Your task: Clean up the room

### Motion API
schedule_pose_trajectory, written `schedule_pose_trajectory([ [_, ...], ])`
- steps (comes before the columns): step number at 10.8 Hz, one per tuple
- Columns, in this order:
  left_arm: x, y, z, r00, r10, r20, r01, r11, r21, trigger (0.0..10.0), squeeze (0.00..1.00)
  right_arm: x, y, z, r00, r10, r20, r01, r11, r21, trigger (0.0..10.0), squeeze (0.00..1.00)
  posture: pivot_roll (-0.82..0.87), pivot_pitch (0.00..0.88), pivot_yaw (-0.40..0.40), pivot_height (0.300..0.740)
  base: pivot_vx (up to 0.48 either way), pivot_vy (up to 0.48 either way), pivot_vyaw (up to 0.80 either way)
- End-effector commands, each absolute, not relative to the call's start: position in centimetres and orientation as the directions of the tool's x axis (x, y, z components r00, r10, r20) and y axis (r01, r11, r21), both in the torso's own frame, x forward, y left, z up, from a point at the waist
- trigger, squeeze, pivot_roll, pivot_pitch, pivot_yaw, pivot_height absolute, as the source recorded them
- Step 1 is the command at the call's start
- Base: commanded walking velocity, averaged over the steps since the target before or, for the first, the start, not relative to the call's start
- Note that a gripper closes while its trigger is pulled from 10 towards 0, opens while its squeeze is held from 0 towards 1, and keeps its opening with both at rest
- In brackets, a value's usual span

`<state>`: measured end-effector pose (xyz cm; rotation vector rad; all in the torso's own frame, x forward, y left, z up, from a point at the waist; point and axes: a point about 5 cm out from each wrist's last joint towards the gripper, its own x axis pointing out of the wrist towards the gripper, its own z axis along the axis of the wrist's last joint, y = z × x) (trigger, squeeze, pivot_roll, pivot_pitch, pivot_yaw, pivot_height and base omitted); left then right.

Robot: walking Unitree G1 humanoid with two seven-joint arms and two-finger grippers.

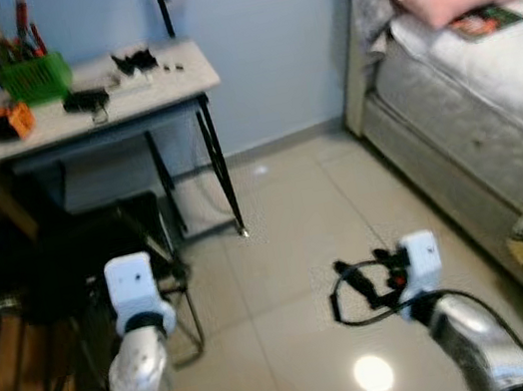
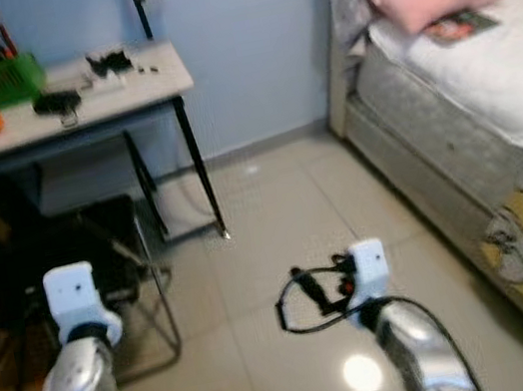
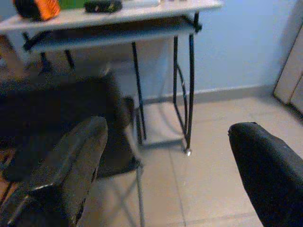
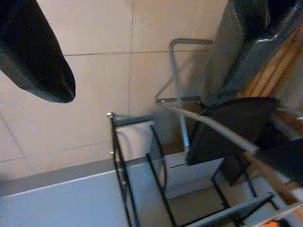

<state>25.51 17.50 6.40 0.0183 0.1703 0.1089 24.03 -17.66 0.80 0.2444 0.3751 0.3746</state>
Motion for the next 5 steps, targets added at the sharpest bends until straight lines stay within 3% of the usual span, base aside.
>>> schedule_pose_trajectory([
  [1,25.3,17.3,6.2,0.979,0.109,-0.170,-0.107,0.994,0.023,10.0,0.00,24.8,-17.7,1.6,0.876,0.390,-0.283,-0.315,0.908,0.276,10.0,0.00,-0.09,0.000,0.047,0.740,0.480,0.000,0.52],
  [2,25.3,17.3,6.1,0.979,0.109,-0.171,-0.108,0.994,0.013,10.0,0.00,24.9,-17.9,1.7,0.876,0.386,-0.289,-0.327,0.916,0.231,10.0,0.00,-0.09,0.000,0.047,0.740,0.480,0.000,0.52],
  [3,24.6,17.5,6.1,0.982,0.115,-0.146,-0.116,0.993,0.001,10.0,0.00,25.6,-18.7,3.0,0.930,0.284,-0.234,-0.248,0.953,0.172,10.0,0.00,-0.09,0.000,0.042,0.740,0.480,0.000,0.00],
  [5,20.9,17.9,4.6,0.982,0.041,-0.186,-0.039,0.999,0.016,10.0,0.00,23.3,-19.3,5.0,0.943,0.290,-0.162,-0.278,0.956,0.096,10.0,0.00,-0.10,0.000,0.024,0.740,0.480,0.000,0.00],
])
